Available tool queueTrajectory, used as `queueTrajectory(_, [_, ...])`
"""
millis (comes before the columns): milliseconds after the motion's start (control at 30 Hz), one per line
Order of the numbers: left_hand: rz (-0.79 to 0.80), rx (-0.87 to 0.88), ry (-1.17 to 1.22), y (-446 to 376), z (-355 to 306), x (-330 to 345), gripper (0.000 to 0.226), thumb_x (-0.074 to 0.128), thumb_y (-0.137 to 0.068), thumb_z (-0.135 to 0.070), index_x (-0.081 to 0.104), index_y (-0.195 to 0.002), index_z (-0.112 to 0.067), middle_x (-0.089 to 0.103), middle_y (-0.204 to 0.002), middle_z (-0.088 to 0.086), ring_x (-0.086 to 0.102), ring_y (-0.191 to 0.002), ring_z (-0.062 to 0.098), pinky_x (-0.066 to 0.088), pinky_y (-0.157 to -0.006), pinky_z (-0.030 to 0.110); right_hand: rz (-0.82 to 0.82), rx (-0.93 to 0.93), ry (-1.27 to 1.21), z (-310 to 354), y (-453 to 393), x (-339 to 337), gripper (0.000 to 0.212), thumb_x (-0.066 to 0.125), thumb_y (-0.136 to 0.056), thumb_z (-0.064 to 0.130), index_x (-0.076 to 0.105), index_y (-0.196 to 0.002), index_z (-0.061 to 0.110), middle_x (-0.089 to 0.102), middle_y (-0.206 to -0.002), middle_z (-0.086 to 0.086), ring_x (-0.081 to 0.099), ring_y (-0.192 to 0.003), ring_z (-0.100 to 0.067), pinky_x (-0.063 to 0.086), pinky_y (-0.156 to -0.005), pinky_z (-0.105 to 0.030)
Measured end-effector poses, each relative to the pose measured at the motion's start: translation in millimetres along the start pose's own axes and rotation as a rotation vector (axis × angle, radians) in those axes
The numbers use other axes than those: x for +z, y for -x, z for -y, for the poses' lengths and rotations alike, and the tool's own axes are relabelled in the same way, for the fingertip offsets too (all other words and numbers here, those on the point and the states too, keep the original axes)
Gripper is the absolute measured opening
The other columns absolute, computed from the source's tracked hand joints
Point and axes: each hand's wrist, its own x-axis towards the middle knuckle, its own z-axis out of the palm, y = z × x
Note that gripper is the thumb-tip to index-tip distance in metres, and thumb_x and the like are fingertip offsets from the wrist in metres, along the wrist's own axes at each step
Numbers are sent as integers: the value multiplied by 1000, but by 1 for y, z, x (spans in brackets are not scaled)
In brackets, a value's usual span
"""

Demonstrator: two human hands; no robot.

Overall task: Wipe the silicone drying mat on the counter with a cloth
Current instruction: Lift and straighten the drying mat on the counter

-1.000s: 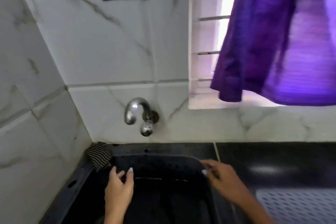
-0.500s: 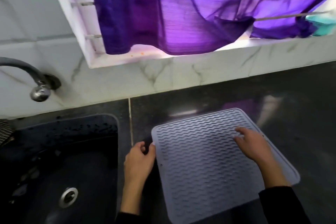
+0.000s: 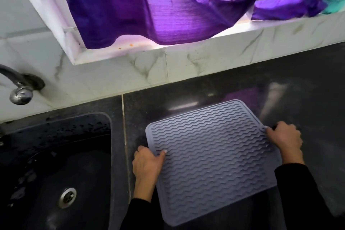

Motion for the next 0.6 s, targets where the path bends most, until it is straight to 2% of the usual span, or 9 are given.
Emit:
queueTrajectory(100, [15,-36,-33,-4,-3,-3,76,75,-70,-48,45,-119,1,56,-121,19,54,-112,36,47,-81,39,-9,14,-4,5,-3,1,55,56,-88,40,53,-123,-3,40,-129,-31,37,-120,-45,39,-96,-48])
queueTrajectory(167, [28,-51,-30,-8,-1,-4,72,78,-67,-47,50,-114,0,59,-115,17,57,-107,34,44,-71,35,-8,1,-11,7,-5,1,54,57,-88,38,54,-121,-4,40,-128,-31,37,-119,-44,40,-94,-47])
queueTrajectory(267, [74,-39,26,-18,5,-1,57,80,-61,-50,60,-88,-4,67,-96,13,63,-89,31,45,-61,30,21,-20,-58,11,-9,3,48,60,-86,35,58,-117,-2,46,-124,-31,47,-114,-44,43,-92,-44])
queueTrajectory(333, [115,-36,104,-24,10,2,48,82,-58,-48,57,-69,-9,68,-84,12,65,-78,30,55,-64,34,56,-29,-90,15,-10,2,40,63,-85,32,65,-109,1,56,-118,-28,54,-109,-42,46,-89,-41])
queueTrajectory(400, [146,-2,161,-27,13,3,42,81,-63,-40,50,-60,-12,67,-77,11,65,-75,28,58,-66,40,87,-8,-150,19,-11,-1,28,66,-83,27,70,-101,6,63,-114,-24,57,-109,-39,46,-91,-39])
queueTrajectory(533, [203,29,323,-22,16,-3,32,74,-76,-26,48,-64,-11,65,-76,9,65,-76,25,59,-64,41,88,-17,-247,30,-10,-11,8,69,-82,20,64,-84,15,64,-113,-20,56,-111,-36,43,-95,-38])
queueTrajectory(600, [229,38,442,-16,17,-8,26,73,-77,-21,52,-67,-9,66,-77,11,66,-73,24,59,-61,39,6,-66,-302,40,-7,-20,11,71,-79,19,60,-78,18,66,-109,-19,58,-108,-35,44,-93,-38])
